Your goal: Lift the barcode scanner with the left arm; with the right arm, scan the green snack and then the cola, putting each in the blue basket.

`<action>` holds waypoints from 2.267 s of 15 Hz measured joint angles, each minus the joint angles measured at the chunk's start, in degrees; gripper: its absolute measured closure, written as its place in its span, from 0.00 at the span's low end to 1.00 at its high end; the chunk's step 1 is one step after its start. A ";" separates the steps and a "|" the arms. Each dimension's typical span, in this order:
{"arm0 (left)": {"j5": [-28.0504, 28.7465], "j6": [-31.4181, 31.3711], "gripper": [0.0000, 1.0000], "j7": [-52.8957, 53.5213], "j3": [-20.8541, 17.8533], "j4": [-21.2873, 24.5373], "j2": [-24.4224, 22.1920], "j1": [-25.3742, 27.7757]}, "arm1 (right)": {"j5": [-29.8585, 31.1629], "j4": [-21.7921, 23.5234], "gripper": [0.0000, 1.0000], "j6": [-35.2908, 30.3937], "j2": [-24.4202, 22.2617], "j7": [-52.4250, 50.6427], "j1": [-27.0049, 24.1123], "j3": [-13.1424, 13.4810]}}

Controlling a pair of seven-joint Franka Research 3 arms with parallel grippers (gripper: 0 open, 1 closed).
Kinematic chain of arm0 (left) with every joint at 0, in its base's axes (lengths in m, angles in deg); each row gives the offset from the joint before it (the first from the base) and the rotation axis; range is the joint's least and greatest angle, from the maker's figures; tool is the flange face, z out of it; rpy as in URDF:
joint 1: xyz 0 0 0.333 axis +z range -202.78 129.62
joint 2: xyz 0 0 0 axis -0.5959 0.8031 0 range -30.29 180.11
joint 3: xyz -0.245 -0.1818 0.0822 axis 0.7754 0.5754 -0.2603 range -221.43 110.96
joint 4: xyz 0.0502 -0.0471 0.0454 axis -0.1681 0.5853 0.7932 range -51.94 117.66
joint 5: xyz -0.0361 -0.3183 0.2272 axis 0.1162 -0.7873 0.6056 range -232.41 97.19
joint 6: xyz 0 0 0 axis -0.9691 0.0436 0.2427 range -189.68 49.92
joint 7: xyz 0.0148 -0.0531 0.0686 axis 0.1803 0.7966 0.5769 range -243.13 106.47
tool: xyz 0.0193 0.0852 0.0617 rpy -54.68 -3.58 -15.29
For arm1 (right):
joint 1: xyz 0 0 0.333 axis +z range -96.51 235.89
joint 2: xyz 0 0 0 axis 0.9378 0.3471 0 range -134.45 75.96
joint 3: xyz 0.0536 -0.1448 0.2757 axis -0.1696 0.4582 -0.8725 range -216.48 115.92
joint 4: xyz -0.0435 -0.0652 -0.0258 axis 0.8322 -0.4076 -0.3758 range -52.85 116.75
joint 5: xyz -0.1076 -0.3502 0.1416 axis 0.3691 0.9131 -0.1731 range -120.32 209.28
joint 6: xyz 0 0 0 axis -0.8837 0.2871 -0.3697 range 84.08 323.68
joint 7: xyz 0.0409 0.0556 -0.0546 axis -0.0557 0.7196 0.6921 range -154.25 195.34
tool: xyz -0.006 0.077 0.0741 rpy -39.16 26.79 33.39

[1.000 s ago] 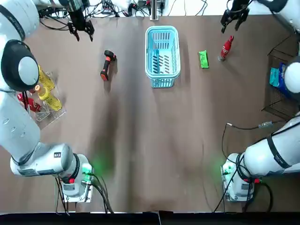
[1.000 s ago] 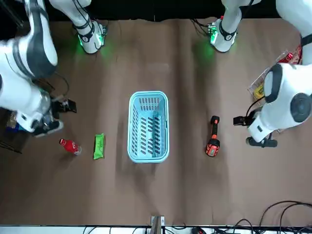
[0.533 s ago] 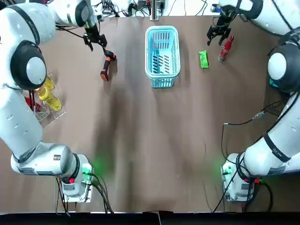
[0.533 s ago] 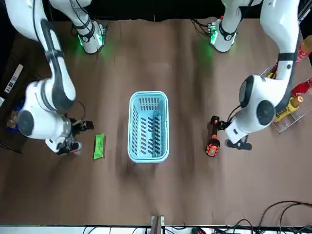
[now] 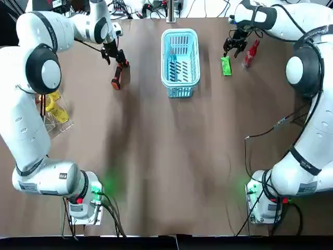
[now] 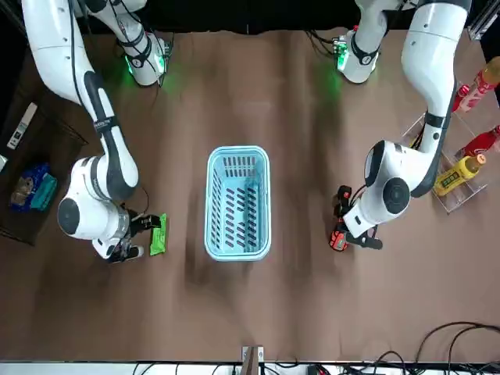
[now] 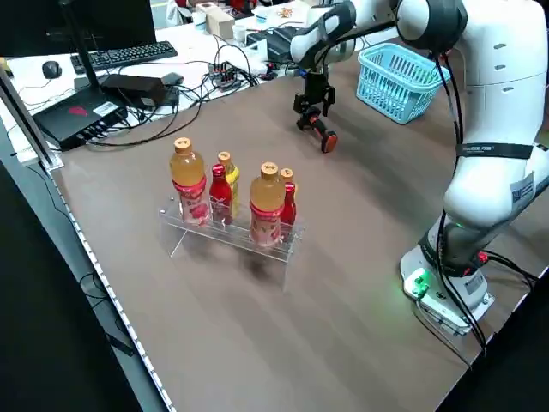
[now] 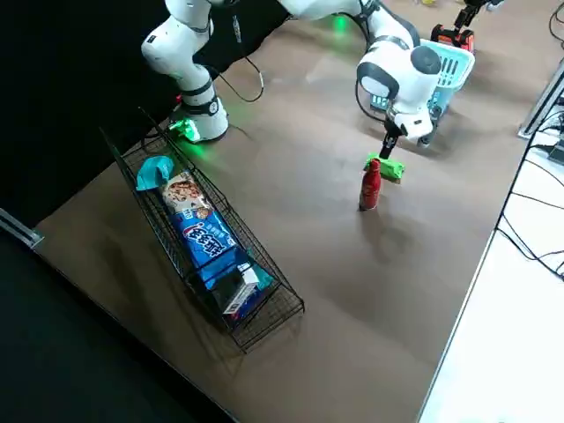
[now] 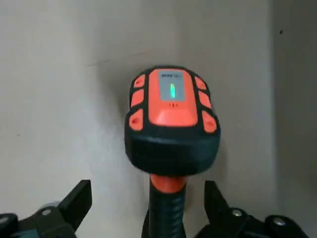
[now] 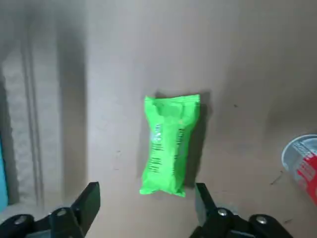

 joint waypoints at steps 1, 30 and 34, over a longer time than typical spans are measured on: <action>0.01 -1.38 0.00 0.00 0.00 0.39 0.29 -0.04 | -0.01 -0.01 0.15 0.00 0.48 -0.01 -0.59 0.08; 2.75 -4.63 0.59 0.50 0.12 1.34 3.43 -1.15 | -2.14 -1.85 0.99 -5.89 4.73 2.00 -0.95 -0.43; 2.76 -4.67 0.83 0.38 0.11 1.33 3.72 -1.16 | -5.44 -3.70 0.99 -14.82 -3.26 3.22 -0.77 -1.25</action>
